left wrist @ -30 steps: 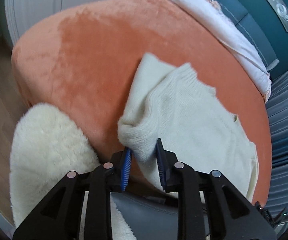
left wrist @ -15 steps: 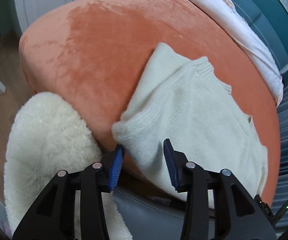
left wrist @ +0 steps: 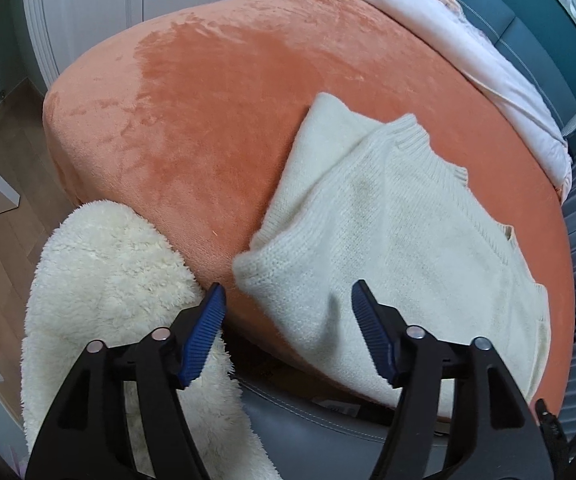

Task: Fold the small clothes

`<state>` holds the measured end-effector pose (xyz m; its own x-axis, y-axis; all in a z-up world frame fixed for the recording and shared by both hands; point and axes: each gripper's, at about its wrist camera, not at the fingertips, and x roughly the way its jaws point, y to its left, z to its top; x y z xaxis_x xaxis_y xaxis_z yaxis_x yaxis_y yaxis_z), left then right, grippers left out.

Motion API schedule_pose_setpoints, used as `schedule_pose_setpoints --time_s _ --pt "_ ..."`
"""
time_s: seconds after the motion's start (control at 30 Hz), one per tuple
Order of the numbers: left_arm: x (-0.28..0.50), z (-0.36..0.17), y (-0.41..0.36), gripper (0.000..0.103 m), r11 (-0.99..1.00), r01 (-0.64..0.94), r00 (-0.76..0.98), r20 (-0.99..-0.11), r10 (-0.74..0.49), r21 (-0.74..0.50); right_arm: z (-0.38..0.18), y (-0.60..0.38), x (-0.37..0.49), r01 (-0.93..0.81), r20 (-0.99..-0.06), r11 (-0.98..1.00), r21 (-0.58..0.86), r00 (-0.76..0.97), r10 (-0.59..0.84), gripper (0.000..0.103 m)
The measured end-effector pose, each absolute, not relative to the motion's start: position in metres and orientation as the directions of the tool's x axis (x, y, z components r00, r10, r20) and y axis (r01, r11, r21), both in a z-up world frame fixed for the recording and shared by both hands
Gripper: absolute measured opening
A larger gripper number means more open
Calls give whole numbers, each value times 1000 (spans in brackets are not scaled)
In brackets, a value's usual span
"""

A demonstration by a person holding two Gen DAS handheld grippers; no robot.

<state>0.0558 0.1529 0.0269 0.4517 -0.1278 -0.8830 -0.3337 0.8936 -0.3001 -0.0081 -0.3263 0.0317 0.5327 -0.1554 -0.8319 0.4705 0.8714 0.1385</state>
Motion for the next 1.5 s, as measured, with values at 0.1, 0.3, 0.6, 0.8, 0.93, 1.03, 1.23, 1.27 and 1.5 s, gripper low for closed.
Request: schedule_pose_setpoints --time_s 0.1,0.3,0.6,0.8,0.93,1.03,1.23,1.27,1.5 --pt "50 26 160 80 879 -346 491 -862 -129 -329 64 -293 -17 326 -773 929 175 630 -75 10" --pt "53 16 155 81 882 -356 450 -884 -128 -309 57 -184 -3 -22 -783 985 172 604 150 10" --pt "61 9 147 81 899 -337 433 -894 -114 -278 14 -100 37 -163 -847 980 113 500 181 10" --pt "65 4 147 81 899 -332 426 -896 -127 -286 -13 -100 54 -108 -877 982 154 443 186 6" --pt "69 -1 147 82 890 -345 416 -898 -141 -299 -20 -99 58 -103 -883 984 148 435 178 6" --pt "73 -3 147 84 883 -352 423 -894 -148 -312 -23 -102 59 -94 -881 982 162 434 187 6" --pt "85 -6 146 84 860 -358 440 -878 -187 -363 -18 -111 55 -56 -866 971 234 442 234 6" --pt "86 -7 147 83 850 -366 443 -874 -199 -379 -14 -114 50 -48 -859 966 253 449 248 6" --pt "93 -4 158 29 756 -388 459 -822 -338 -528 4 -148 -1 -11 -837 956 293 481 262 15"
